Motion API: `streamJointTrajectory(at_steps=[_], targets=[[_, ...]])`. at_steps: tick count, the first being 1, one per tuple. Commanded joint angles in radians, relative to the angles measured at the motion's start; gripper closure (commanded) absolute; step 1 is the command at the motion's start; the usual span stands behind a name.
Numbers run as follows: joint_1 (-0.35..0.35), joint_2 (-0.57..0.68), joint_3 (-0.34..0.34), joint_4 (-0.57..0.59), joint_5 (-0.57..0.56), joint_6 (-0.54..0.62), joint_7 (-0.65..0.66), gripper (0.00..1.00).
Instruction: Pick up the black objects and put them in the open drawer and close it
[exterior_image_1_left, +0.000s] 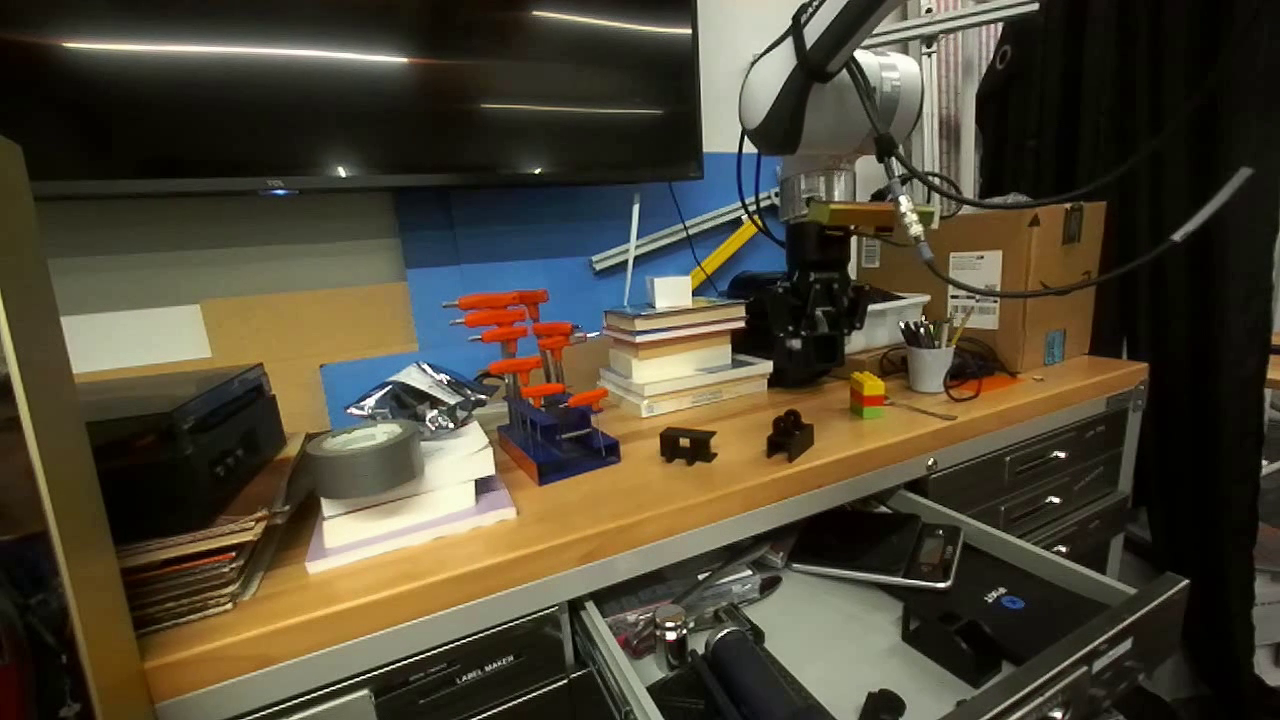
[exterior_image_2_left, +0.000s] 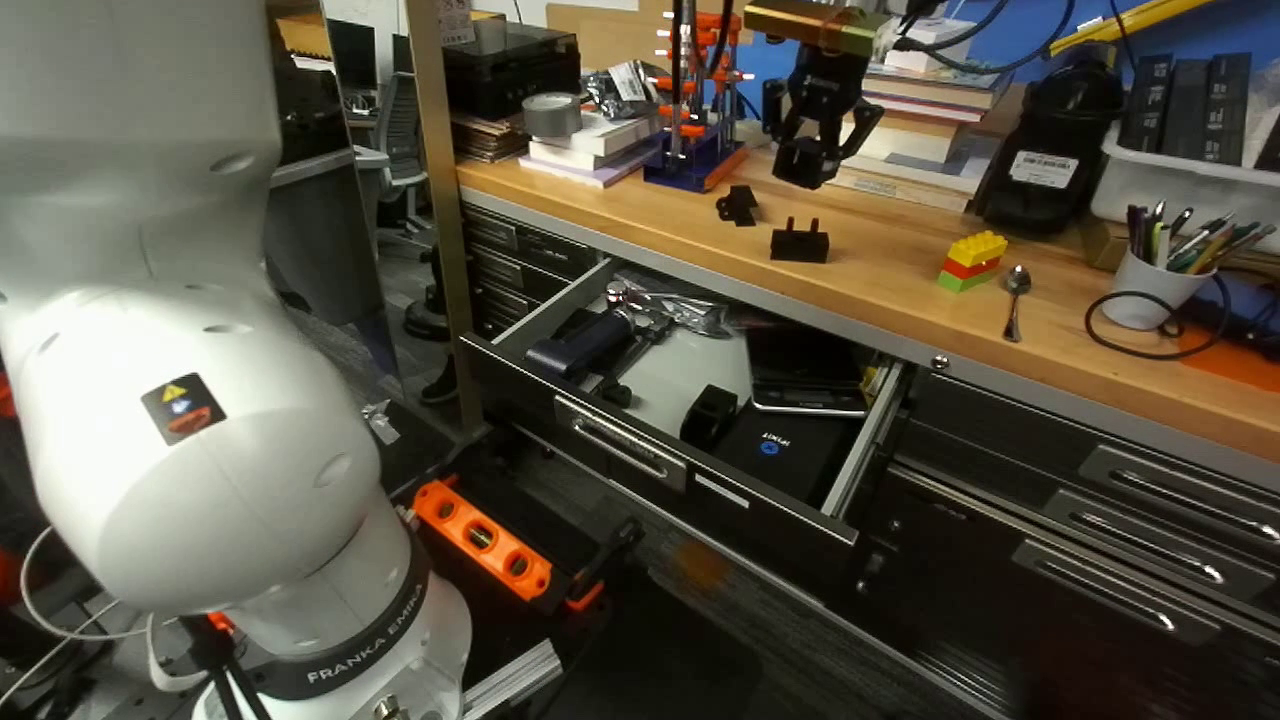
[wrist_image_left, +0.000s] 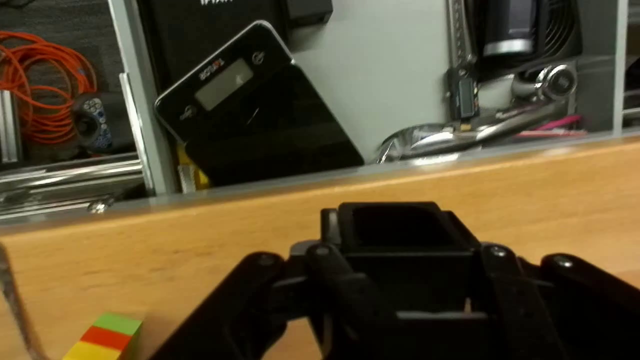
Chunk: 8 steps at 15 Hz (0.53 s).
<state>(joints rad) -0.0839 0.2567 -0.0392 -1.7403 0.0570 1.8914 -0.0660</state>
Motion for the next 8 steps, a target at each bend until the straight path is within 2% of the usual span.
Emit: streamJointTrajectory(at_steps=[1, 3, 5, 8], targets=[[0.006, -0.169, 0.018, -0.251, 0.06, 0.034, -0.053, 0.75], [0.015, -0.221, 0.023, -0.364, 0.081, 0.052, -0.06, 0.75], [0.032, -0.264, 0.024, -0.479, 0.048, 0.113, -0.008, 0.75], [0.051, -0.29, 0.028, -0.654, 0.019, 0.289, 0.05, 0.75]])
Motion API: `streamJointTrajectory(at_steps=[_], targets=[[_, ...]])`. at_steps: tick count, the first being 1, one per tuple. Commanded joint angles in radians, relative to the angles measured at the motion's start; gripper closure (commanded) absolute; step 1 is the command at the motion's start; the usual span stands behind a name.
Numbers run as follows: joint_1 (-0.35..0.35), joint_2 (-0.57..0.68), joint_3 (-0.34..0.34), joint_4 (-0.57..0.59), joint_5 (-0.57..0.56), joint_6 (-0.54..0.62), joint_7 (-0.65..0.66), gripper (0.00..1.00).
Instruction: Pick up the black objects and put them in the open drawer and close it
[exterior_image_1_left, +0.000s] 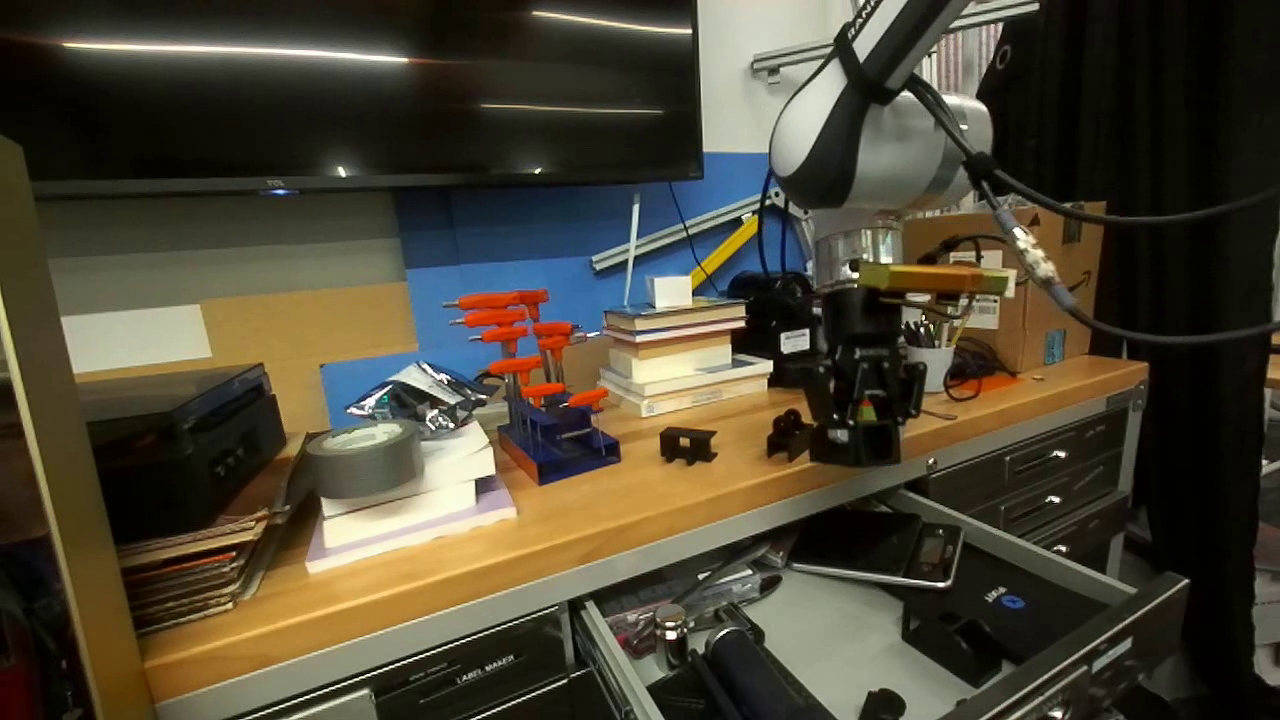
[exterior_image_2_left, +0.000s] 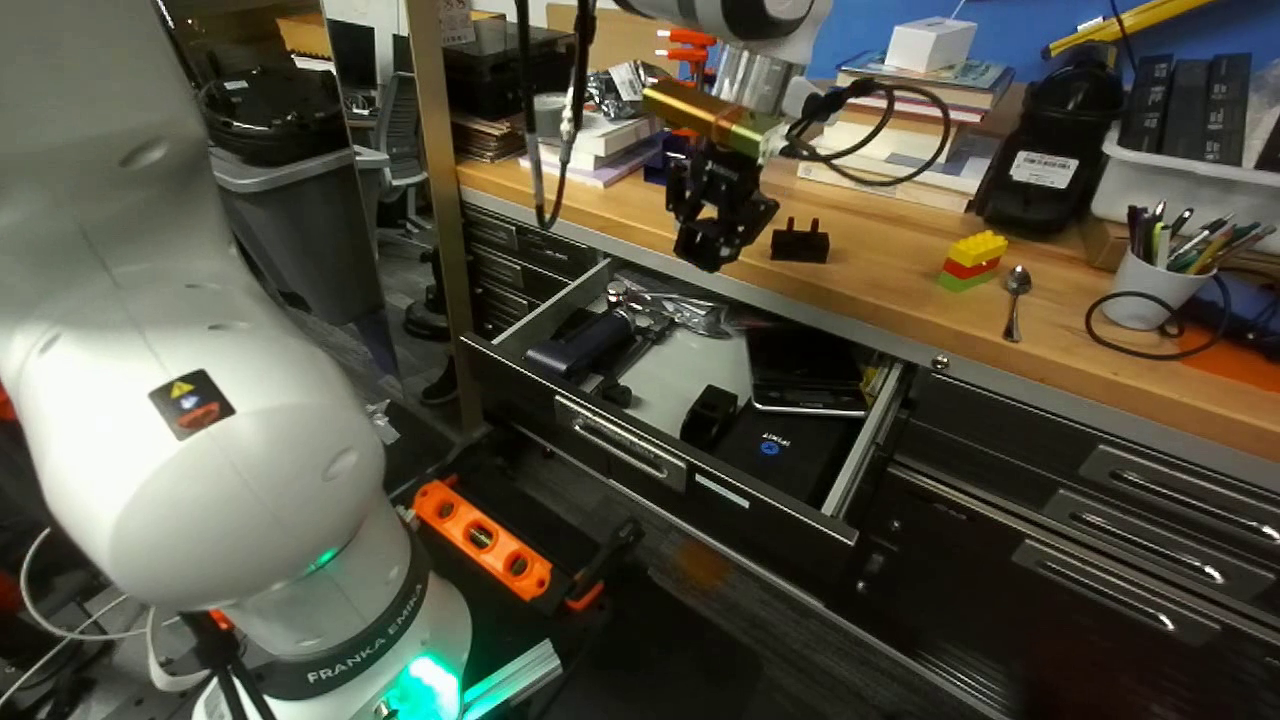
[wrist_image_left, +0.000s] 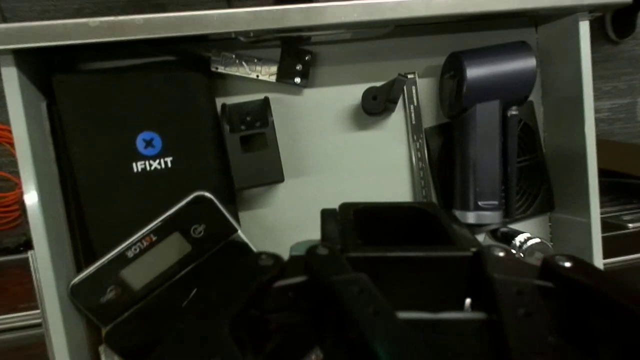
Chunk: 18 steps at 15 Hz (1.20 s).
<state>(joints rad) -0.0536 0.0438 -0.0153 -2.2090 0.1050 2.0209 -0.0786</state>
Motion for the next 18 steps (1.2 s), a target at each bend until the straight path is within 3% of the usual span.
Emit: streamJointTrajectory(at_steps=[1, 7, 12, 18], targets=[[0.028, -0.057, 0.008, -0.22, -0.044, 0.217, 0.089, 0.75], [0.068, 0.129, 0.015, -0.27, -0.159, 0.469, 0.238, 0.75], [0.108, 0.209, -0.025, -0.287, -0.259, 0.571, 0.356, 0.75], [0.094, 0.205, -0.012, -0.343, -0.187, 0.619, 0.331, 0.75]])
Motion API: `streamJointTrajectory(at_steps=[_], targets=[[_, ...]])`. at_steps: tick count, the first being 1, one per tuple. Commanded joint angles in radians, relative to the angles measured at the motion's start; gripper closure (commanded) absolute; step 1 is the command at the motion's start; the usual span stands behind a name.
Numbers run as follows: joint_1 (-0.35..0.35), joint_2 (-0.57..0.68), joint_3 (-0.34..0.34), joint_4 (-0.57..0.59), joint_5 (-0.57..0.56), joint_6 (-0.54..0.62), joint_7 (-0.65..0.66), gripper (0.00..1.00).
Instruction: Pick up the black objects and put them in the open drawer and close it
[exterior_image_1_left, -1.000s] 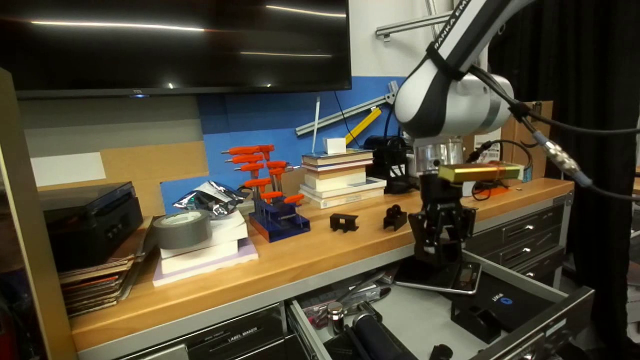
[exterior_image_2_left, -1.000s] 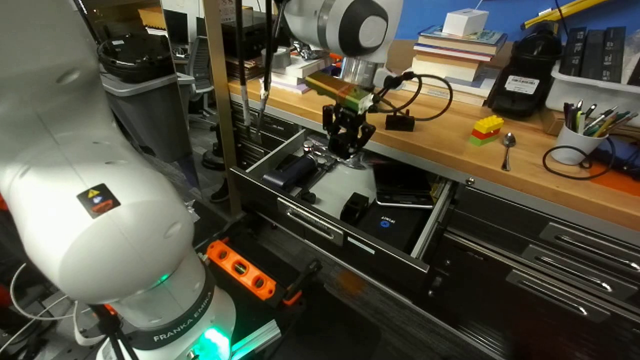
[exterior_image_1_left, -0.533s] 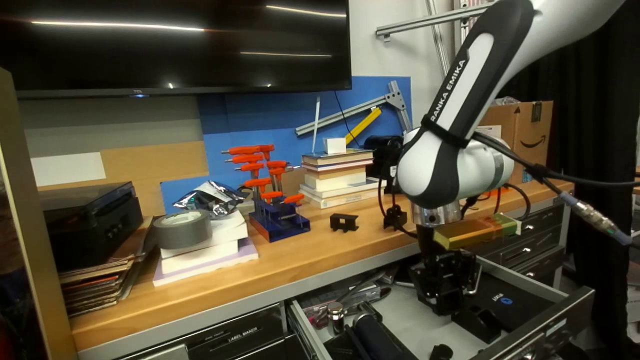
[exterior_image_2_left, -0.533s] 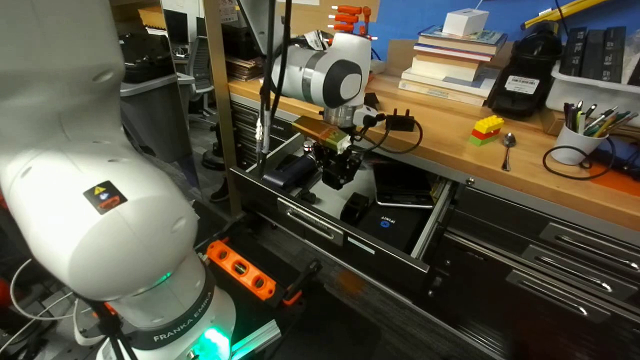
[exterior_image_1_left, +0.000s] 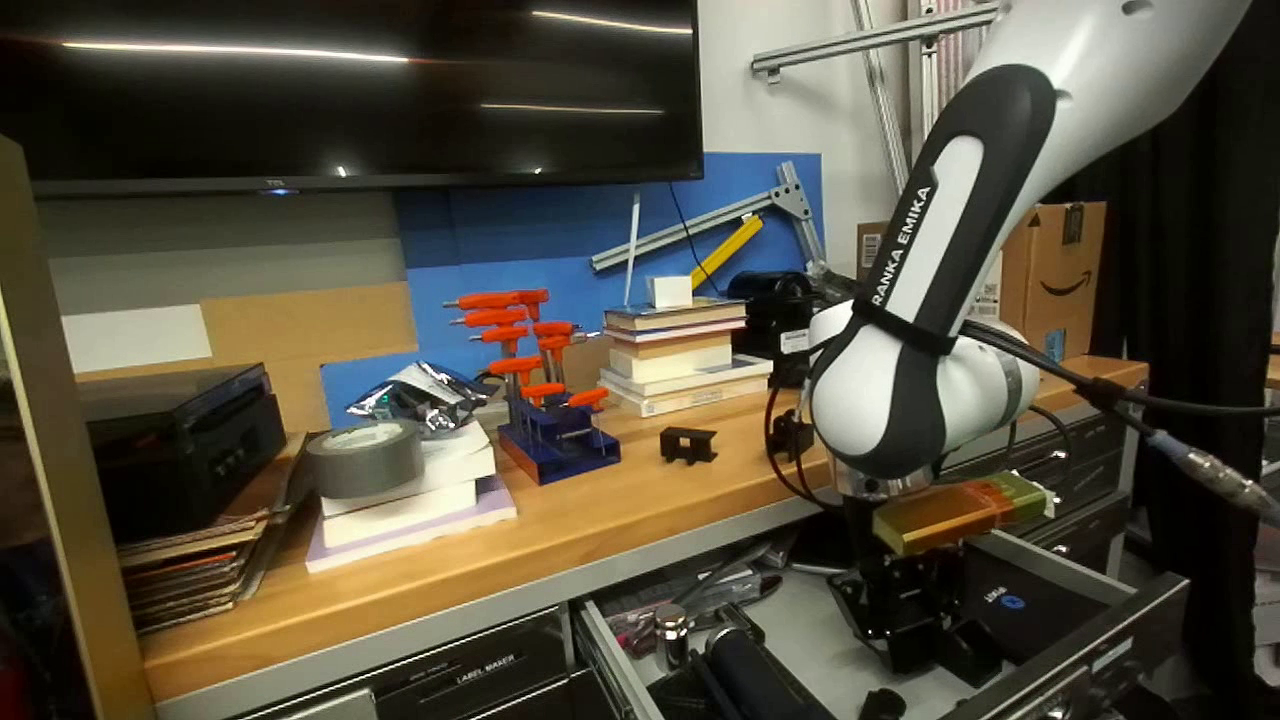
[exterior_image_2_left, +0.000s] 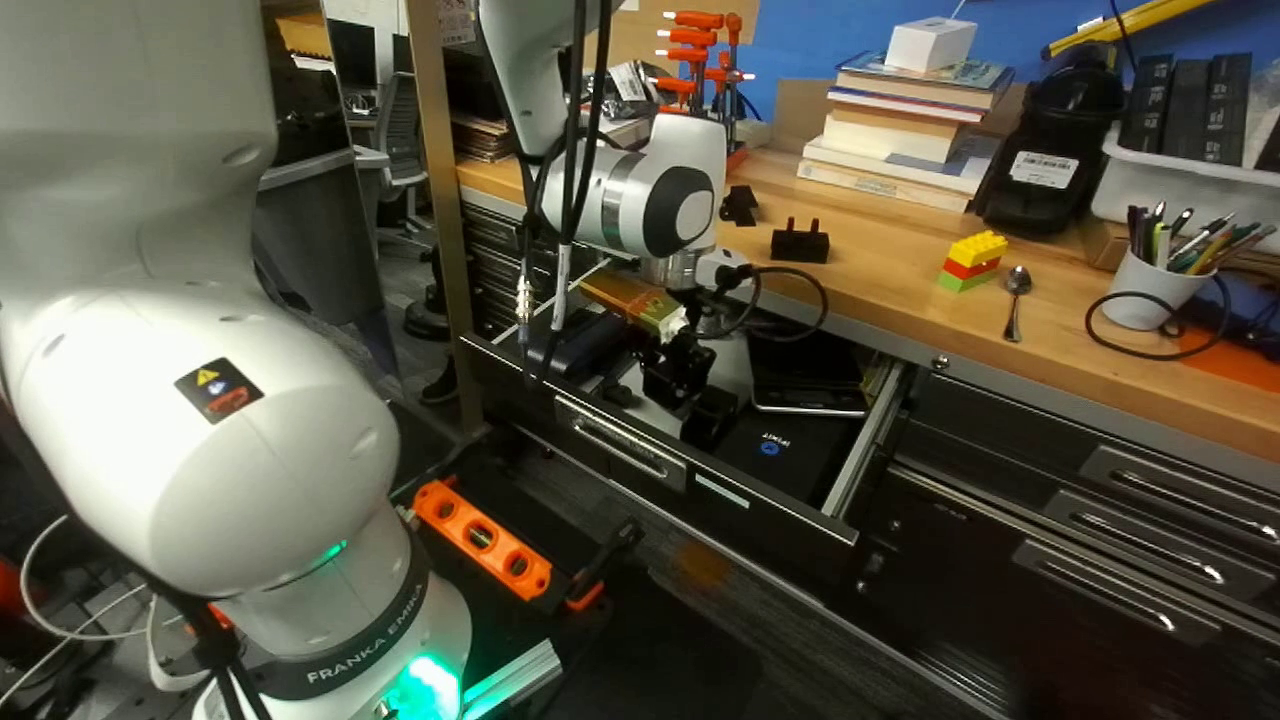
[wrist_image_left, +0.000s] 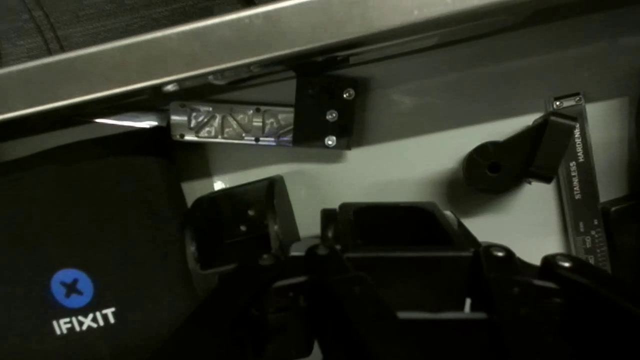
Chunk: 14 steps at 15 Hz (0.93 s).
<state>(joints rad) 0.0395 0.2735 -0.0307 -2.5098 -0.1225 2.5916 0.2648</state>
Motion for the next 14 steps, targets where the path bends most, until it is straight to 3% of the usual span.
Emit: streamJointTrajectory(at_steps=[1, 2, 3, 6, 11, 14], targets=[[0.002, -0.024, 0.003, -0.047, 0.047, 0.055, -0.011, 0.75], [0.0, -0.023, 0.005, -0.05, 0.063, 0.056, -0.013, 0.25], [0.0, -0.022, 0.006, -0.055, 0.071, 0.062, -0.013, 0.24], [0.0, -0.034, 0.001, -0.061, 0.087, 0.053, -0.012, 0.02], [-0.015, -0.168, -0.019, -0.045, 0.065, -0.039, -0.05, 0.0], [-0.043, -0.267, -0.013, 0.015, 0.066, -0.144, -0.181, 0.0]])
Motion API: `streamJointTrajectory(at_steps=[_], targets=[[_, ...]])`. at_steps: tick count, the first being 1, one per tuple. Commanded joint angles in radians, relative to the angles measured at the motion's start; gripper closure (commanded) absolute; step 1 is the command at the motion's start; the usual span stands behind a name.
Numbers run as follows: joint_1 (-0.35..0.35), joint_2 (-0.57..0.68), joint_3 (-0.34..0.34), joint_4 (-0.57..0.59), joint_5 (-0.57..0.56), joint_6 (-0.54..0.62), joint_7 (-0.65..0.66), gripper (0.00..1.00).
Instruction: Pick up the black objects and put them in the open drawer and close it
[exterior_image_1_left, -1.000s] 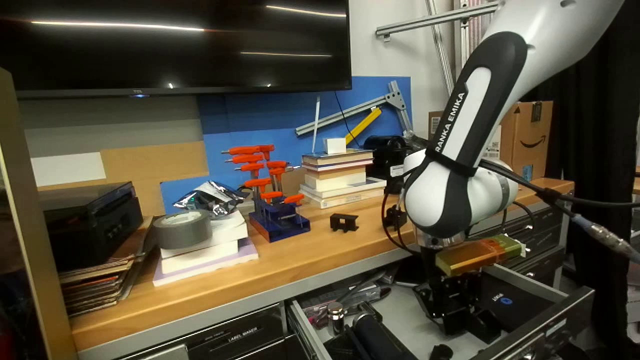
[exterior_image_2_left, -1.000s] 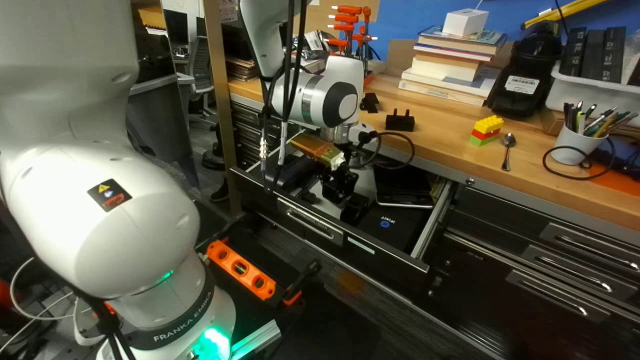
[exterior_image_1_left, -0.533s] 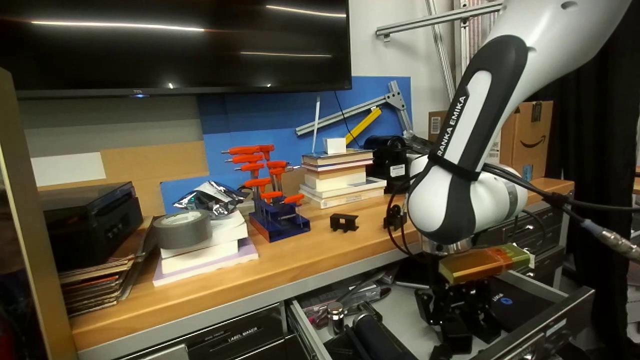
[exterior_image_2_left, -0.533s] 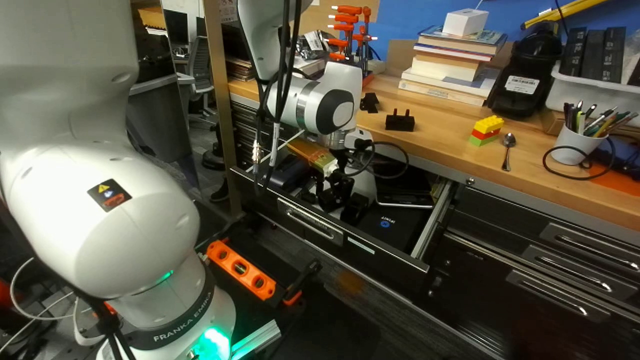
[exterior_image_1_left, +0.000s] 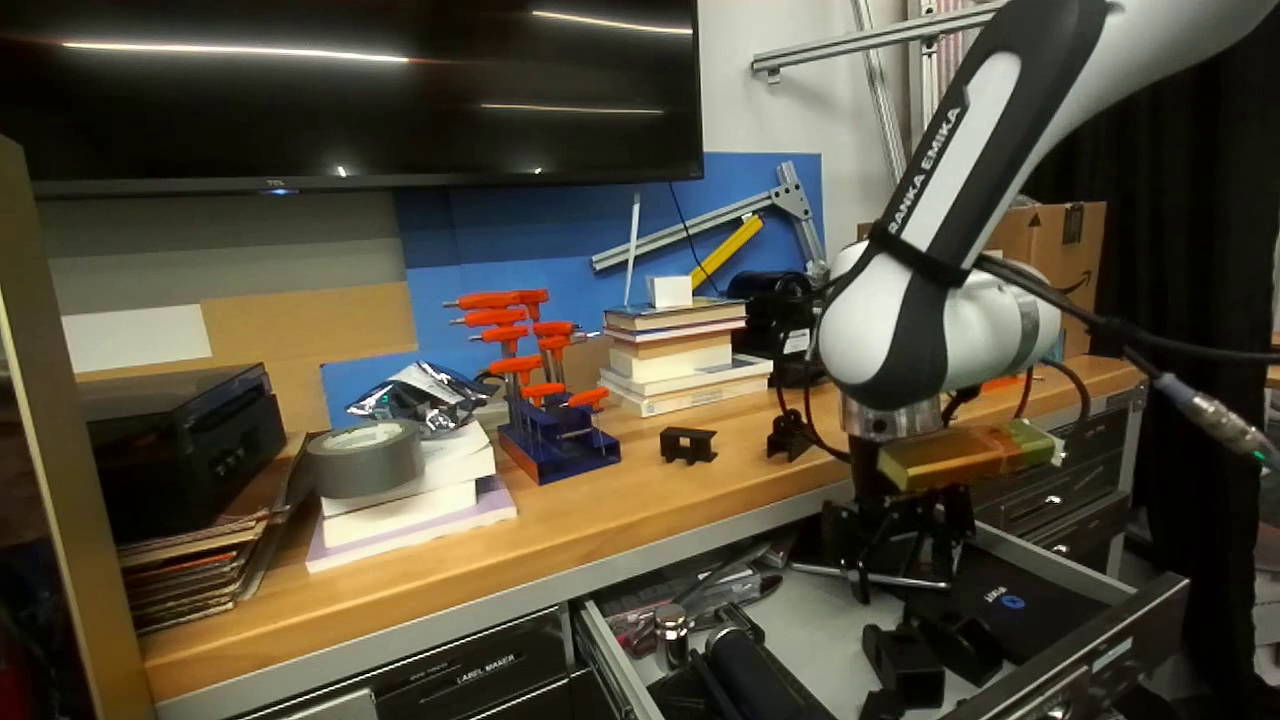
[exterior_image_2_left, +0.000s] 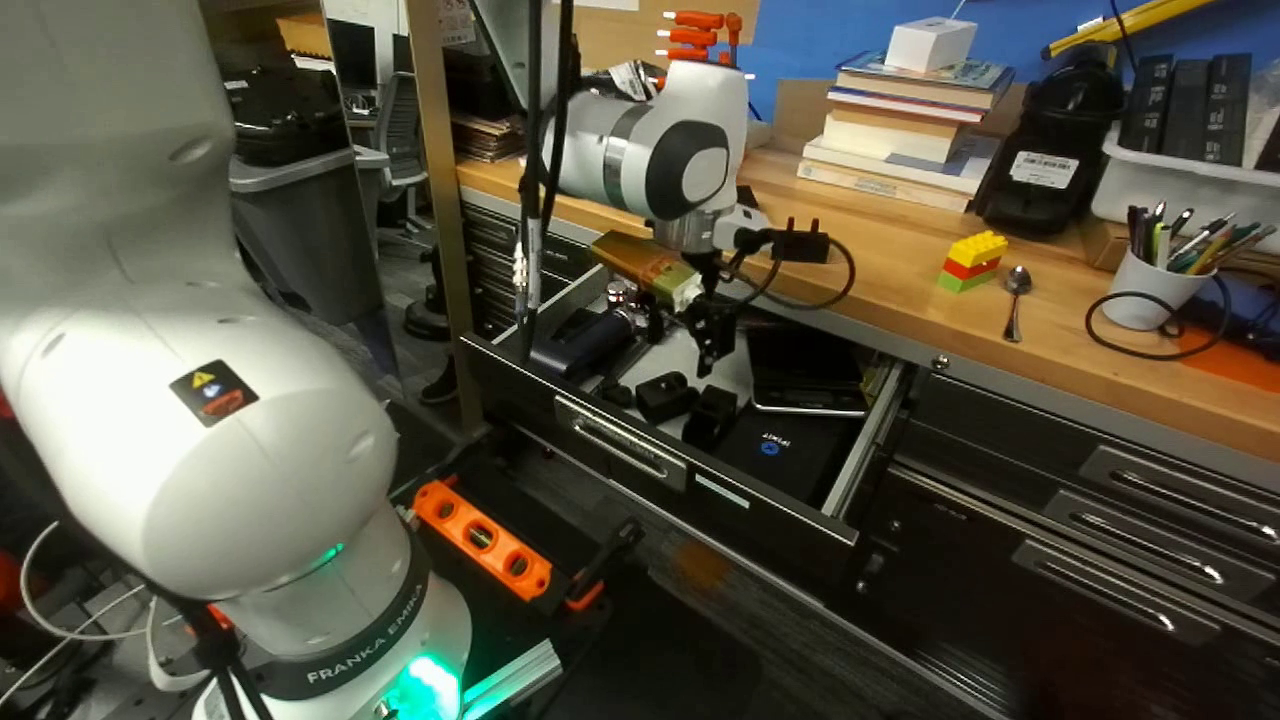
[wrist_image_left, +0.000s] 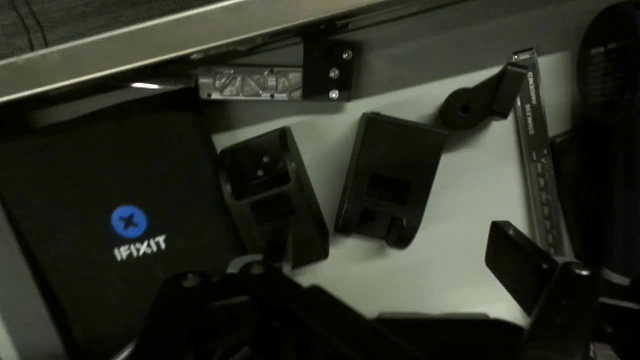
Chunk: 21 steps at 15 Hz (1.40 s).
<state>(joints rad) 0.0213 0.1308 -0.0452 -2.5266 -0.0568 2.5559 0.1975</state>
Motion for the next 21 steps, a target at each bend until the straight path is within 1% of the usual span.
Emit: streamJointTrajectory(at_steps=[1, 2, 5, 8, 12, 15, 17, 19, 21], targets=[[-0.031, -0.146, 0.001, 0.053, -0.003, -0.14, -0.158, 0.0], [-0.04, -0.168, -0.003, 0.082, -0.009, -0.178, -0.201, 0.0], [-0.056, -0.191, -0.012, 0.157, 0.013, -0.214, -0.381, 0.0], [-0.055, -0.158, -0.02, 0.227, 0.033, -0.203, -0.542, 0.0], [-0.062, -0.097, -0.023, 0.277, 0.061, -0.133, -0.706, 0.0], [-0.082, -0.036, -0.018, 0.317, 0.134, -0.093, -0.851, 0.0], [-0.105, 0.01, -0.008, 0.355, 0.202, -0.084, -0.947, 0.0], [-0.13, 0.06, 0.003, 0.408, 0.257, -0.097, -1.024, 0.0], [-0.156, 0.105, 0.012, 0.463, 0.292, -0.111, -1.07, 0.0]])
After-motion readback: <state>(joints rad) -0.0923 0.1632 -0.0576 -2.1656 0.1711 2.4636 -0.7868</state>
